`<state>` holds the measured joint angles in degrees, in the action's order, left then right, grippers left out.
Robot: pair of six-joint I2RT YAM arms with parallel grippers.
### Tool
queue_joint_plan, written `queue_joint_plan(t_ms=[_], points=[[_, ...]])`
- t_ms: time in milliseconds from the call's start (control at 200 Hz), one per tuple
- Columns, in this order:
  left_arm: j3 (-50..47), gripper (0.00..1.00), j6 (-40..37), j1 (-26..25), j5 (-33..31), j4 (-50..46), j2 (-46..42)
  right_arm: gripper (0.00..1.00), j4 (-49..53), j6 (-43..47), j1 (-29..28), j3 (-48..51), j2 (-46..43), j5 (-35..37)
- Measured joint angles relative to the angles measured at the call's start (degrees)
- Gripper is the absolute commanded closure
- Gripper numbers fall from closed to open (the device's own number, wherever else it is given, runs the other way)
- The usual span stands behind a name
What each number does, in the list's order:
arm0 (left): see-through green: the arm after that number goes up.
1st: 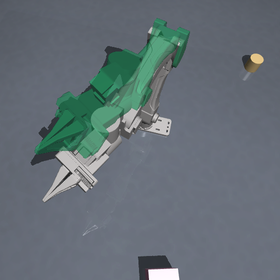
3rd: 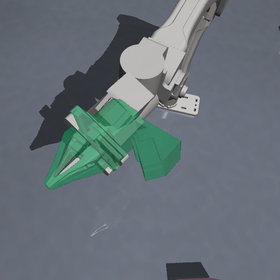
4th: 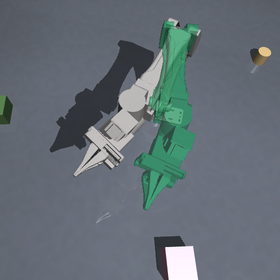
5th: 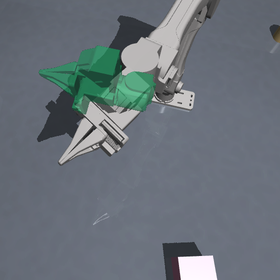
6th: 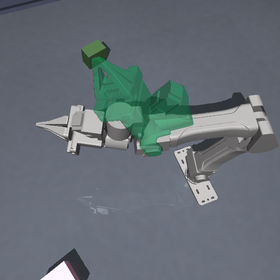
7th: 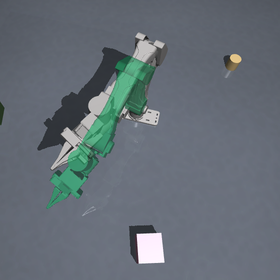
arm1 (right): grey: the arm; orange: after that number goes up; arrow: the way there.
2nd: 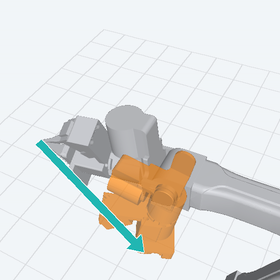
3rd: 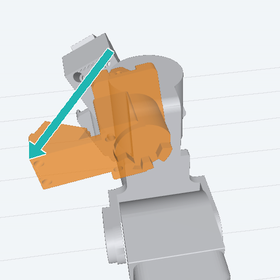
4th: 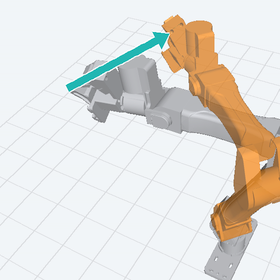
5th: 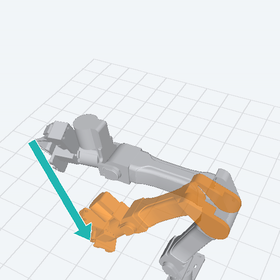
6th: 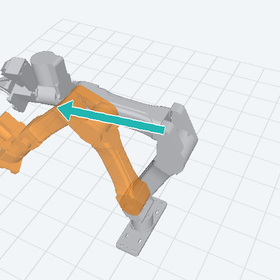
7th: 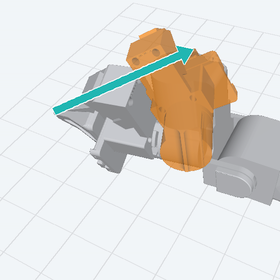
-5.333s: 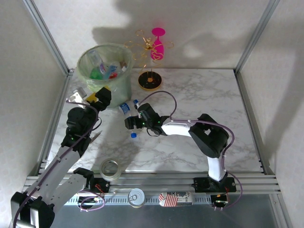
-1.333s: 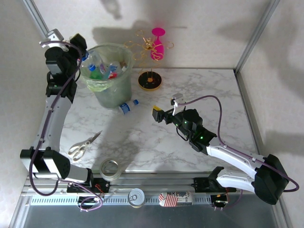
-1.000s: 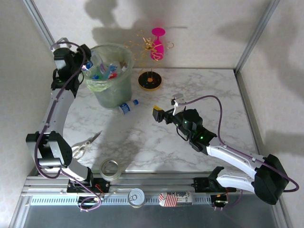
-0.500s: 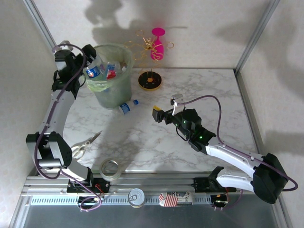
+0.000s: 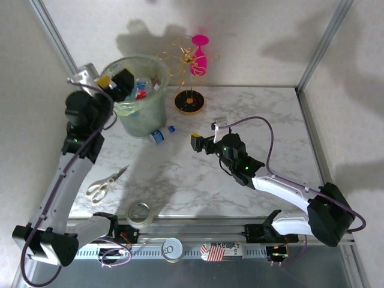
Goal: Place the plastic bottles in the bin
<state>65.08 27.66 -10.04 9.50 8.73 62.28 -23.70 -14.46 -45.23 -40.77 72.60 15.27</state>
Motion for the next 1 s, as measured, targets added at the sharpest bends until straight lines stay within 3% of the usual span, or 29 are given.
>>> queue_joint_plan(t_ms=[215, 491, 1001], points=[[-13.3, 0.01, -1.7, -10.9, 0.6, 4.7, -2.4, 0.01, 3.5, -5.7, 4.2, -2.1, 3.5, 1.6], [-11.3, 0.00, -10.1, -22.1, -1.9, -0.3, 7.9, 0.01, 7.5, -11.7, 8.6, -2.6, 6.1, 1.2], [2.2, 0.00, -16.0, -25.2, -16.6, -18.3, 32.5, 0.01, 8.3, -13.7, 10.0, -2.6, 6.1, 1.2]])
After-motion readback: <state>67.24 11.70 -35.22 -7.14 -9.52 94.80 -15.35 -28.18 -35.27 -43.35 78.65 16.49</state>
